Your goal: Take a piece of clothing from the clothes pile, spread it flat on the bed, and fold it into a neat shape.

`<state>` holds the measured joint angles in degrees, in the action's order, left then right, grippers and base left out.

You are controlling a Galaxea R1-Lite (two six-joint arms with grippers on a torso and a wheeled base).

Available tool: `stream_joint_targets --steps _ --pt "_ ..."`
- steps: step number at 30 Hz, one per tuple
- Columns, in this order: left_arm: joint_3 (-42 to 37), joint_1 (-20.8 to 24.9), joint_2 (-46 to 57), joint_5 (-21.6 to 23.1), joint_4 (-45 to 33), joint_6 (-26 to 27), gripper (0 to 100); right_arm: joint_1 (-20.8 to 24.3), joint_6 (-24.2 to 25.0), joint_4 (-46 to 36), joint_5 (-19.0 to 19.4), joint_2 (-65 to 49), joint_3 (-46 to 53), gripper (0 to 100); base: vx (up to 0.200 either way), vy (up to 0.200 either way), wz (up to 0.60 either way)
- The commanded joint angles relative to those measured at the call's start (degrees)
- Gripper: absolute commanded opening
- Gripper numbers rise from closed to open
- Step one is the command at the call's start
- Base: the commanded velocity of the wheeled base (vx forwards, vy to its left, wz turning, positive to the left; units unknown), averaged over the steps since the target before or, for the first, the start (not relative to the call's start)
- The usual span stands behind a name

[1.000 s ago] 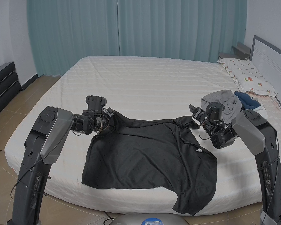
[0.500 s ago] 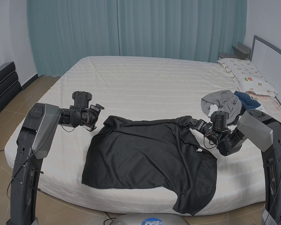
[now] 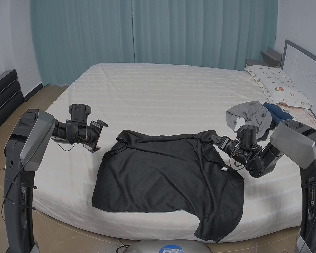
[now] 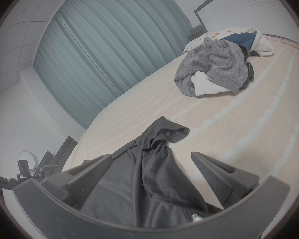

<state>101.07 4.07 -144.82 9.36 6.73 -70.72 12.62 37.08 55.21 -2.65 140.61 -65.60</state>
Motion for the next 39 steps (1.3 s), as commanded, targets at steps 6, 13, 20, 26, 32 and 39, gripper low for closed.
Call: stream_joint_targets --steps 6,13,20,26,32,39 --pt "-23.99 -0.12 13.25 3.03 10.32 0.58 100 2.50 0.18 -0.28 -0.43 -3.85 6.18 100 0.000 0.000 0.00" --pt "-33.75 -0.82 15.63 4.79 17.62 -1.97 100 3.64 0.18 -0.54 -0.43 -5.34 8.29 100 0.000 0.057 0.00" --pt "-36.65 -0.82 15.01 6.02 23.59 -5.31 100 4.43 0.18 -0.81 -0.43 -4.99 8.20 100 0.000 0.200 0.00" --pt "-37.09 -0.64 15.01 5.49 23.77 -5.13 100 4.52 0.36 -4.23 -0.43 -3.41 6.89 100 0.000 0.100 0.00" --pt "-39.11 -0.29 15.54 5.32 23.86 -4.78 100 4.08 1.32 -6.61 -0.78 -2.35 4.87 100 0.000 0.000 0.00" --pt "-39.90 -0.03 15.89 5.14 23.94 -4.87 100 2.24 7.04 -13.02 -1.57 -1.91 1.35 100 0.000 0.000 0.00"
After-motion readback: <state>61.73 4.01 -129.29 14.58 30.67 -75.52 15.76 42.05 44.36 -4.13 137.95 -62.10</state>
